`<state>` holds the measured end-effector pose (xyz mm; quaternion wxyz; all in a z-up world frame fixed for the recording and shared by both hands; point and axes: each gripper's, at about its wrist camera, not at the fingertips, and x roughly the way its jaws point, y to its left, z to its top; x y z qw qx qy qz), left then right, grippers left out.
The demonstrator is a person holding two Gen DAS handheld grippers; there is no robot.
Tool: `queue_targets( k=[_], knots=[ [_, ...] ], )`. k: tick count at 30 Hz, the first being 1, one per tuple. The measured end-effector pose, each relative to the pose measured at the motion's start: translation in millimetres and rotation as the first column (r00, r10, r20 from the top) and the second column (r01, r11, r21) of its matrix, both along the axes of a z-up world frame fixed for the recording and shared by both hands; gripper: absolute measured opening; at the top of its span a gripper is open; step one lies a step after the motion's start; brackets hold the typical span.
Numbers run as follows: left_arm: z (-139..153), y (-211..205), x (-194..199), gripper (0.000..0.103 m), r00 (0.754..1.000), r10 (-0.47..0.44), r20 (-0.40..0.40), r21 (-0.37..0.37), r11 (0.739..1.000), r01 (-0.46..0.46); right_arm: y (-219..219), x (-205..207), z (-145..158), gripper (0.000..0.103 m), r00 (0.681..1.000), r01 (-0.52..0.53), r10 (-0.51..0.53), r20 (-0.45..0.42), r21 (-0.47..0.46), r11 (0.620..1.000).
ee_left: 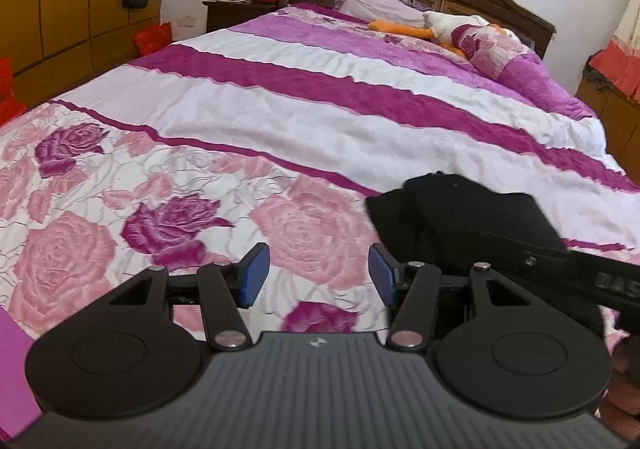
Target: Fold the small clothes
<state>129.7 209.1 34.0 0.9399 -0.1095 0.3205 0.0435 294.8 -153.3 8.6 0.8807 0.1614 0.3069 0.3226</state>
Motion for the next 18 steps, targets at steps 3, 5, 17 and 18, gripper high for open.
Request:
queue_targets(
  k=[3, 5, 17, 18],
  knots=[
    [2.8, -9.8, 2.3, 0.061, 1.0, -0.029, 0.011, -0.034, 0.999, 0.029, -18.1, -10.1, 11.2, 0.017, 1.0, 0.002, -0.002, 0.01, 0.004, 1.0],
    [3.2, -17.5, 5.1, 0.061, 0.999, -0.047, 0.014, -0.052, 0.998, 0.048, -30.4, -14.0, 16.0, 0.035, 1.0, 0.016, -0.016, 0.021, -0.009, 1.0],
    [-29.7, -81.2, 46.0, 0.061, 0.987, -0.151, -0.049, -0.088, 0.985, 0.146, -100.3, -7.3, -2.1, 0.049, 0.983, 0.183, -0.181, 0.029, -0.132, 0.974],
    [-33.5, -85.0, 49.1, 0.061, 0.988, -0.145, -0.052, -0.073, 0.987, 0.141, -104.4, -4.5, -5.8, 0.049, 0.981, 0.192, -0.191, 0.019, -0.131, 0.973]
  ],
)
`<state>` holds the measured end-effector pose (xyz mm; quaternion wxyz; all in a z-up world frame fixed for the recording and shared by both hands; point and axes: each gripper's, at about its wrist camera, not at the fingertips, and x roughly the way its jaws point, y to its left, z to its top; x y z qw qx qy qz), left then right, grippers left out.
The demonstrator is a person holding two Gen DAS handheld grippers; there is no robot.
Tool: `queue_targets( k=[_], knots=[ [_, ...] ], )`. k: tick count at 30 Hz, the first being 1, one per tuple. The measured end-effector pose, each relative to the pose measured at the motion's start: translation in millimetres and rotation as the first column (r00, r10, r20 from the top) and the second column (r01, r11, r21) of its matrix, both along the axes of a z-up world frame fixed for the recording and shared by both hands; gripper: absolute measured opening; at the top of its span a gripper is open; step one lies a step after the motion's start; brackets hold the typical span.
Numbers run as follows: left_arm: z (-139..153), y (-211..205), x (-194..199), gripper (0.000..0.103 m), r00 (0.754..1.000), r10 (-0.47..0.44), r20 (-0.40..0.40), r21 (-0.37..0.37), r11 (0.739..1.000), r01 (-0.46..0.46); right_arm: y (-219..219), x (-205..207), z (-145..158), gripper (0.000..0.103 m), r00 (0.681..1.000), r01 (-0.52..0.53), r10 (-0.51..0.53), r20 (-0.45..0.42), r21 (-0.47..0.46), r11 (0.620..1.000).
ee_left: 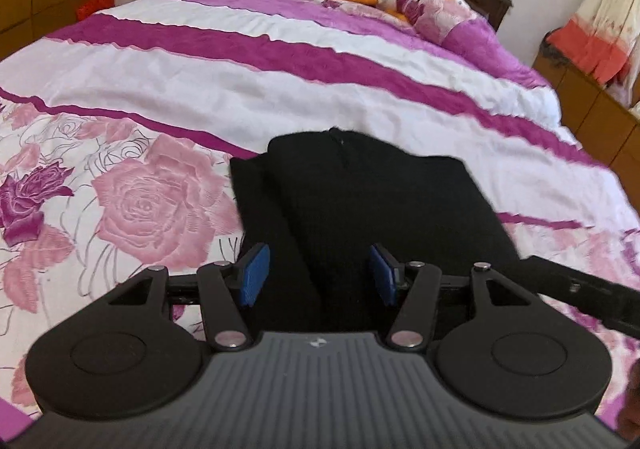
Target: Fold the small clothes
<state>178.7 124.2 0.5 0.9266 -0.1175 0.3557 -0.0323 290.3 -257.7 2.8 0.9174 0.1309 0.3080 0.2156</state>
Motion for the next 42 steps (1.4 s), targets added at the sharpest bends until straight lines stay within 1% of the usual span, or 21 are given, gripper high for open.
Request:
queue_targets(
  k=[3, 4, 5, 6, 8, 12, 14, 17, 18, 20, 24, 25, 27, 28, 29, 31, 32, 34, 36, 38, 42],
  knots=[
    [-7.8, -6.2, 5.7, 0.061, 1.0, 0.01, 0.017, 0.003, 1.0, -0.01, -6.9, 7.3, -11.1, 0.049, 0.999, 0.033, -0.033, -0.015, -0.01, 0.999],
    [-9.4, -7.2, 6.9, 0.056, 1.0, 0.009, 0.024, 0.0, 1.0, -0.009, -7.7, 10.0, -14.7, 0.049, 0.999, 0.039, -0.039, -0.022, -0.012, 0.999],
    [-10.3, -8.9, 7.8, 0.028, 0.999, 0.007, 0.035, 0.004, 1.0, -0.007, -9.7, 12.2, -19.9, 0.049, 0.999, 0.04, -0.04, -0.033, -0.012, 0.999],
    [-10.2, -11.1, 8.7, 0.017, 0.999, 0.005, 0.042, 0.024, 1.0, -0.006, -10.3, 14.2, -24.0, 0.05, 0.998, 0.04, -0.04, -0.045, -0.008, 0.999],
    [-7.8, -13.7, 8.1, 0.008, 0.998, 0.009, 0.056, 0.055, 0.998, -0.012, -10.1, 15.8, -29.5, 0.052, 0.997, 0.041, -0.04, -0.06, 0.011, 0.999],
    [3.0, -6.0, -0.7, 0.005, 0.994, 0.033, 0.102, 0.128, 0.991, -0.046, -7.6, 13.4, -30.5, 0.054, 0.998, 0.032, -0.03, -0.052, 0.044, 0.999],
    [-4.8, 3.3, 4.7, 0.005, 0.997, 0.047, 0.066, 0.136, 0.989, -0.056, -4.3, 12.6, -29.5, 0.054, 0.999, 0.017, -0.014, -0.046, 0.057, 0.998],
    [-24.8, 16.1, 12.7, 0.005, 0.99, 0.138, -0.004, 0.187, 0.973, -0.135, 4.2, 13.0, -31.0, 0.061, 0.999, 0.002, -0.001, -0.034, 0.026, 1.0],
    [-30.8, 22.9, 13.5, 0.005, 0.988, 0.149, -0.031, 0.161, 0.977, -0.142, 5.8, 13.3, -32.9, 0.062, 0.999, 0.001, -0.001, -0.033, 0.011, 1.0],
    [-32.1, 34.7, 8.0, 0.005, 0.989, 0.144, -0.025, 0.077, 0.987, -0.142, 3.3, 14.6, -36.7, 0.063, 0.999, -0.002, 0.002, -0.043, 0.011, 1.0],
    [-18.4, 45.4, -1.4, 0.006, 0.996, 0.088, -0.004, 0.014, 0.996, -0.088, -15.0, 15.5, -37.5, 0.063, 0.998, 0.0, 0.007, -0.069, 0.098, 0.995],
    [-14.0, 47.3, -3.2, 0.007, 0.997, 0.079, -0.002, 0.0, 0.997, -0.079, -20.3, 15.2, -36.7, 0.063, 0.998, -0.001, 0.009, -0.068, 0.12, 0.993],
    [-5.7, 50.9, -4.8, 0.016, 0.998, 0.063, 0.002, -0.031, 0.998, -0.063, -26.9, 15.0, -35.0, 0.063, 0.999, 0.002, 0.005, -0.053, 0.13, 0.991],
    [-2.7, 51.8, -4.7, 0.029, 0.998, 0.06, 0.006, -0.049, 0.997, -0.059, -28.6, 16.3, -34.3, 0.063, 0.999, 0.005, 0.001, -0.045, 0.124, 0.992],
    [0.7, 50.1, -5.7, 0.05, 0.998, 0.054, 0.011, -0.069, 0.996, -0.053, -29.9, 17.9, -34.0, 0.063, 0.999, 0.008, -0.003, -0.041, 0.117, 0.993],
    [4.5, 47.5, -6.6, 0.07, 0.999, 0.025, 0.02, -0.122, 0.992, -0.022, -32.5, 22.3, -36.0, 0.063, 0.999, 0.01, -0.005, -0.045, 0.114, 0.993],
    [4.2, 45.5, -5.6, 0.075, 1.0, 0.006, 0.019, -0.142, 0.99, -0.004, -33.0, 24.9, -37.7, 0.063, 0.999, 0.01, -0.003, -0.051, 0.119, 0.993],
    [-2.7, 42.8, 2.4, 0.077, 1.0, -0.028, -0.011, -0.164, 0.986, 0.026, -35.0, 30.2, -43.1, 0.064, 0.998, 0.012, -0.002, -0.066, 0.158, 0.987],
    [-14.0, 39.9, 10.2, 0.077, 0.998, -0.025, -0.053, -0.158, 0.987, 0.016, -34.8, 35.1, -50.3, 0.067, 0.996, 0.003, 0.014, -0.085, 0.196, 0.981],
    [-23.5, 39.4, 12.8, 0.078, 0.998, -0.031, -0.057, -0.178, 0.984, 0.02, -32.1, 37.5, -57.8, 0.068, 0.994, -0.017, 0.04, -0.101, 0.216, 0.976],
    [-35.9, 44.4, 17.8, 0.078, 0.998, -0.053, -0.045, -0.27, 0.962, 0.039, -25.4, 42.1, -72.7, 0.072, 0.992, -0.064, 0.089, -0.091, 0.254, 0.965]
  ],
)
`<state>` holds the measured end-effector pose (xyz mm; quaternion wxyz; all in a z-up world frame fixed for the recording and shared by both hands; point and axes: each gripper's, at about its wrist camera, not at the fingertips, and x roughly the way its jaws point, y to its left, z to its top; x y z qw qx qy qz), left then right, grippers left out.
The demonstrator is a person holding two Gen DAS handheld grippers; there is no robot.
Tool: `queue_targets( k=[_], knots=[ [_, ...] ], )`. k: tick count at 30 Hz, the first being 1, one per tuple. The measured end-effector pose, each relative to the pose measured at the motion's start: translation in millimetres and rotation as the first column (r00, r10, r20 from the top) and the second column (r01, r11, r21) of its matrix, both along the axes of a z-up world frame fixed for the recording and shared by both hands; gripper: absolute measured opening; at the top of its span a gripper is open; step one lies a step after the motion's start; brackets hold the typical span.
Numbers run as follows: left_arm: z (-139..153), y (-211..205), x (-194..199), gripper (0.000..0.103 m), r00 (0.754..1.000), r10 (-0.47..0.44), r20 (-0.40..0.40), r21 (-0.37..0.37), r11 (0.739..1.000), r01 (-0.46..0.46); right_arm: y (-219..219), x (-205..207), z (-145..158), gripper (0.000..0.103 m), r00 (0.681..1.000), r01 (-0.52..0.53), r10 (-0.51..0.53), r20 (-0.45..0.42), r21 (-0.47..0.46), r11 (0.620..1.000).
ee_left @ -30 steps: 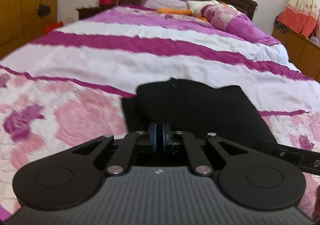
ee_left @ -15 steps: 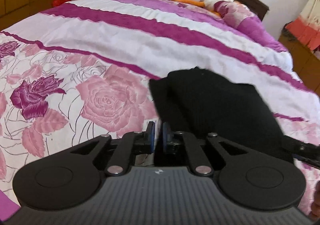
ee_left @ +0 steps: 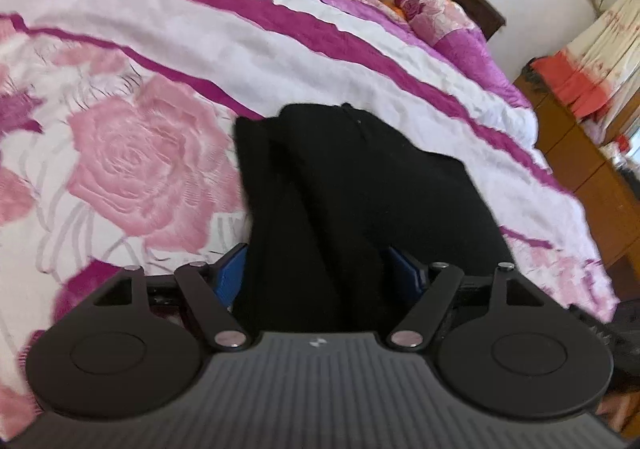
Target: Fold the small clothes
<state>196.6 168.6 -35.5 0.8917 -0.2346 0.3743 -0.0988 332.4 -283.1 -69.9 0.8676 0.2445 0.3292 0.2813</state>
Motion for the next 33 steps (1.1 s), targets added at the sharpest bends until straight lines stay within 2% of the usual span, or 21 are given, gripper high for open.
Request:
queue_targets(
  k=[3, 5, 6, 7, 8, 9, 11, 14, 22, 27, 30, 33],
  knots=[
    [-6.4, -2.2, 6.5, 0.078, 0.999, -0.037, -0.001, -0.069, 0.997, 0.037, 5.0, 6.0, -5.1, 0.073, 1.0, -0.018, 0.018, -0.003, 0.04, 0.999],
    [-9.6, -5.9, 8.5, 0.077, 0.999, -0.051, 0.008, -0.087, 0.995, 0.052, 9.2, 10.4, -6.5, 0.073, 1.0, -0.027, 0.027, -0.005, 0.054, 0.998],
    [-11.0, -7.6, 9.1, 0.075, 0.998, -0.057, 0.016, -0.09, 0.994, 0.059, 10.9, 12.2, -6.9, 0.073, 0.999, -0.031, 0.031, -0.006, 0.057, 0.998],
    [-12.2, -8.6, 9.4, 0.067, 0.998, -0.066, 0.022, -0.1, 0.993, 0.067, 11.7, 13.4, -6.6, 0.072, 0.999, -0.037, 0.037, -0.009, 0.06, 0.998],
    [-12.9, -8.9, 10.0, 0.058, 0.997, -0.07, 0.024, -0.119, 0.99, 0.073, 11.9, 14.8, -5.6, 0.064, 0.999, -0.044, 0.045, -0.012, 0.061, 0.997],
    [-12.8, -9.0, 10.2, 0.056, 0.997, -0.07, 0.019, -0.139, 0.988, 0.072, 11.4, 15.7, -4.0, 0.055, 0.999, -0.051, 0.052, -0.014, 0.065, 0.997],
    [-7.0, -13.3, 7.5, 0.047, 0.997, -0.068, 0.02, -0.137, 0.988, 0.07, 5.9, 15.6, 0.1, 0.045, 0.998, -0.046, 0.049, -0.028, 0.096, 0.994],
    [10.1, -27.7, -3.7, 0.044, 0.995, -0.09, 0.049, -0.119, 0.988, 0.095, -1.1, 7.7, 13.7, 0.042, 0.998, -0.062, 0.064, -0.016, 0.098, 0.993],
    [38.0, -84.9, -49.6, 0.044, 0.985, -0.159, 0.064, -0.162, 0.973, 0.167, -50.1, -39.0, 56.4, 0.042, 0.999, -0.043, 0.043, -0.013, 0.026, 0.999],
    [31.8, -125.2, -76.8, 0.044, 0.977, -0.214, 0.024, -0.113, 0.97, 0.215, -85.2, -77.2, 57.3, 0.042, 1.0, -0.003, 0.002, -0.029, -0.031, 1.0],
    [20.3, -139.2, -85.7, 0.045, 0.978, -0.206, -0.02, -0.01, 0.979, 0.205, -92.7, -89.6, 41.7, 0.045, 0.998, 0.018, -0.024, -0.057, -0.09, 0.996],
    [12.6, -142.2, -92.3, 0.049, 0.978, -0.208, -0.023, 0.071, 0.975, 0.209, -92.9, -89.0, 17.6, 0.051, 0.994, 0.024, -0.037, -0.104, -0.119, 0.993]
  ],
)
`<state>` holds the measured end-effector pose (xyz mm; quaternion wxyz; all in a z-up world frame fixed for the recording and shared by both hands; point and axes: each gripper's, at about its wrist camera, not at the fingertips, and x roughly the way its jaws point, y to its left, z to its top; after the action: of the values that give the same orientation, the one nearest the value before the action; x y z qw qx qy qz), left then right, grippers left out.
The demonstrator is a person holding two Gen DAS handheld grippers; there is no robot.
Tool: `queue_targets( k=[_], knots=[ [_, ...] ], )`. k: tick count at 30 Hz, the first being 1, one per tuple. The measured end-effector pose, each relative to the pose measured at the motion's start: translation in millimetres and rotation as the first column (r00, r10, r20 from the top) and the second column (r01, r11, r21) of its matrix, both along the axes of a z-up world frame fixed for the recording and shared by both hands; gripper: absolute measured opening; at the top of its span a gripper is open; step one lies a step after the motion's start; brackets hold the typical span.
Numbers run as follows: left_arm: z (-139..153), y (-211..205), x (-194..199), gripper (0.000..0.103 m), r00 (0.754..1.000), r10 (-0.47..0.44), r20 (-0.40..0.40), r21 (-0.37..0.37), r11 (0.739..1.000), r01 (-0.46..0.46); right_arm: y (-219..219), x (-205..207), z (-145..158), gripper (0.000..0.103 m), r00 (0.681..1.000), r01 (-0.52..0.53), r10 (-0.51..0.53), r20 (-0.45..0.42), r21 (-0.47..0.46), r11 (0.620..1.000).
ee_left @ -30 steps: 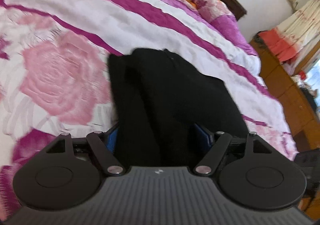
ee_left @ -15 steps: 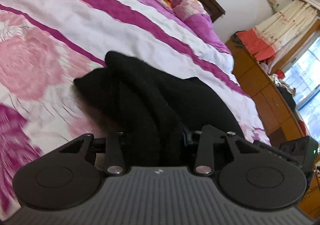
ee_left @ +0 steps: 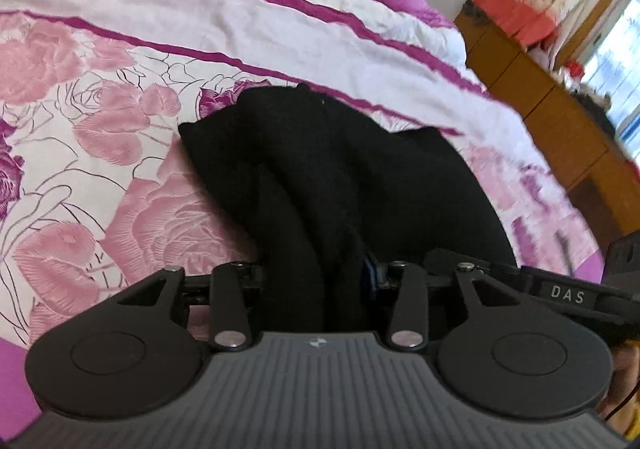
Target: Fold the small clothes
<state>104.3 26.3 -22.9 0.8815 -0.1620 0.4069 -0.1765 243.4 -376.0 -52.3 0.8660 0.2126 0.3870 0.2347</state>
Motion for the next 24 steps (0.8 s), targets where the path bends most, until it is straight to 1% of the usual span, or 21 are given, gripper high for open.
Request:
queue_targets(
  k=[2, 4, 7, 9, 11, 14, 17, 19, 21, 24],
  knots=[
    [-1.3, -2.2, -3.0, 0.052, 1.0, -0.005, 0.017, 0.034, 0.999, 0.004, -1.4, 2.4, -9.0, 0.052, 1.0, 0.009, -0.009, 0.001, 0.012, 1.0],
    [-1.7, 2.2, -2.8, 0.052, 1.0, 0.001, 0.019, 0.037, 0.999, -0.002, -3.8, 3.4, -13.7, 0.053, 1.0, 0.02, -0.02, -0.009, 0.036, 0.999],
    [3.6, 5.1, -6.0, 0.052, 0.999, 0.017, 0.039, 0.056, 0.998, -0.019, -3.6, -0.9, -10.9, 0.054, 1.0, 0.018, -0.018, 0.013, 0.031, 0.999],
    [9.7, 4.5, -12.3, 0.052, 0.997, 0.028, 0.07, 0.092, 0.995, -0.034, -6.8, -5.7, -5.7, 0.054, 0.999, 0.026, -0.026, 0.023, 0.034, 0.999],
    [13.8, 2.5, -15.7, 0.052, 0.995, 0.029, 0.097, 0.134, 0.99, -0.042, -10.2, -10.2, 0.9, 0.055, 0.998, 0.034, -0.035, 0.052, 0.027, 0.999],
    [8.9, 1.5, -11.4, 0.053, 0.996, 0.038, 0.085, 0.156, 0.986, -0.051, -14.9, -14.0, 6.9, 0.054, 0.994, 0.068, -0.069, 0.087, 0.018, 0.998],
    [1.6, 3.1, -3.9, 0.054, 0.996, 0.064, 0.068, 0.162, 0.984, -0.075, -13.9, -10.1, 1.3, 0.054, 0.995, 0.073, -0.072, 0.076, -0.013, 0.997],
    [-2.2, 3.6, 0.0, 0.054, 0.996, 0.068, 0.063, 0.176, 0.981, -0.078, -6.6, -4.9, -6.0, 0.053, 0.996, 0.056, -0.055, 0.064, -0.027, 0.998],
    [-6.3, 2.5, 4.0, 0.054, 0.995, 0.061, 0.075, 0.21, 0.975, -0.075, 4.8, 0.9, -13.7, 0.053, 0.998, 0.042, -0.04, 0.058, -0.022, 0.999],
    [-12.0, 5.4, 10.7, 0.054, 0.995, 0.066, 0.079, 0.208, 0.975, -0.081, 17.7, 10.2, -18.4, 0.053, 0.998, 0.018, -0.016, 0.065, -0.028, 0.999]
  ],
)
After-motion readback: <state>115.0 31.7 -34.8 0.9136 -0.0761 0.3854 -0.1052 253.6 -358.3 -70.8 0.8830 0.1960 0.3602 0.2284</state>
